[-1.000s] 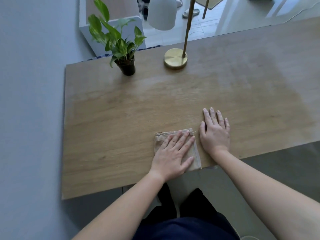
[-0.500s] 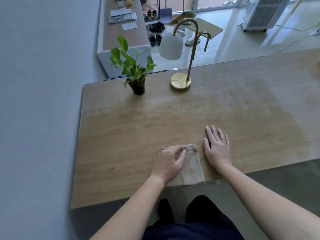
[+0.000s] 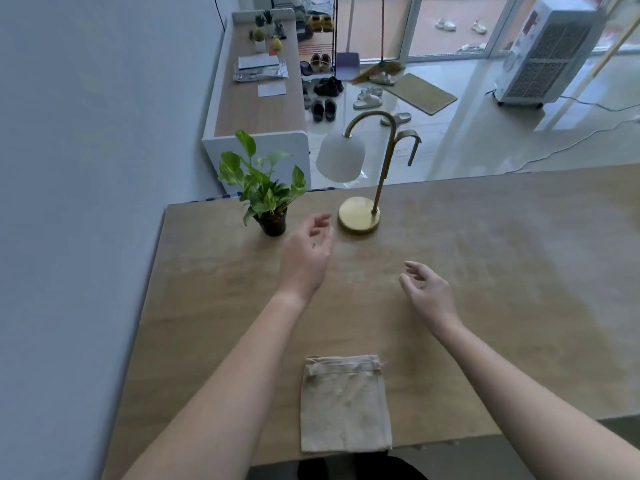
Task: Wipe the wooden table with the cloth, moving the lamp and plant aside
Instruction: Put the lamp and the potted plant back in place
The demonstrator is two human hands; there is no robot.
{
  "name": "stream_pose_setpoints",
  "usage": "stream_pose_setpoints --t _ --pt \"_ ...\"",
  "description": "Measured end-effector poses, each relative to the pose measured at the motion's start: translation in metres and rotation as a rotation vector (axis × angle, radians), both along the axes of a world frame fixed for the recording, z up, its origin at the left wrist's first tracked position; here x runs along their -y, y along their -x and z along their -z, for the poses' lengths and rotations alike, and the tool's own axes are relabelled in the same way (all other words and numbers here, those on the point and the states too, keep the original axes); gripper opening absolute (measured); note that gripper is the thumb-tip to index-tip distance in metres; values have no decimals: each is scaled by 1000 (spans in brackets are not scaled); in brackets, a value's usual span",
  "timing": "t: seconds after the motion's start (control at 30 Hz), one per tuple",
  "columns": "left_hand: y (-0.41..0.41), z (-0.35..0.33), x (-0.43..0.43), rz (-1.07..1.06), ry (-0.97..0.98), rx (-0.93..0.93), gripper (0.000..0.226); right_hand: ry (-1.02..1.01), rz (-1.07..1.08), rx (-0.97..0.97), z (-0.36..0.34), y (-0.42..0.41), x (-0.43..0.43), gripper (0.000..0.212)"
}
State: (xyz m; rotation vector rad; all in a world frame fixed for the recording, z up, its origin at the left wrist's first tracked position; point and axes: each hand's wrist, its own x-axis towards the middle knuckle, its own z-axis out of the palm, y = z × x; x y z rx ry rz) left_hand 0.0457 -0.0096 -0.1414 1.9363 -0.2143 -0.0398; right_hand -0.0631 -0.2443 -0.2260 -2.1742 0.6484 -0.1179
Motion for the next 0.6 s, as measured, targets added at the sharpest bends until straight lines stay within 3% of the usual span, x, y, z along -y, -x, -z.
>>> stream_pose_setpoints --t 0.23,0.4,0.5,0.6 --pt "-90 -62 40 -78 -84 304 41 -64 -65 41 -15 -114 35 53" --pt "-123 -81 66 -21 -129 371 45 -101 -58 42 -14 -174 37 56" --pt "-135 -86 74 19 -141 404 34 -128 -63 54 -11 -195 33 48" --pt "-142 -86 77 15 -145 424 27 -107 -69 77 -8 -208 30 24"
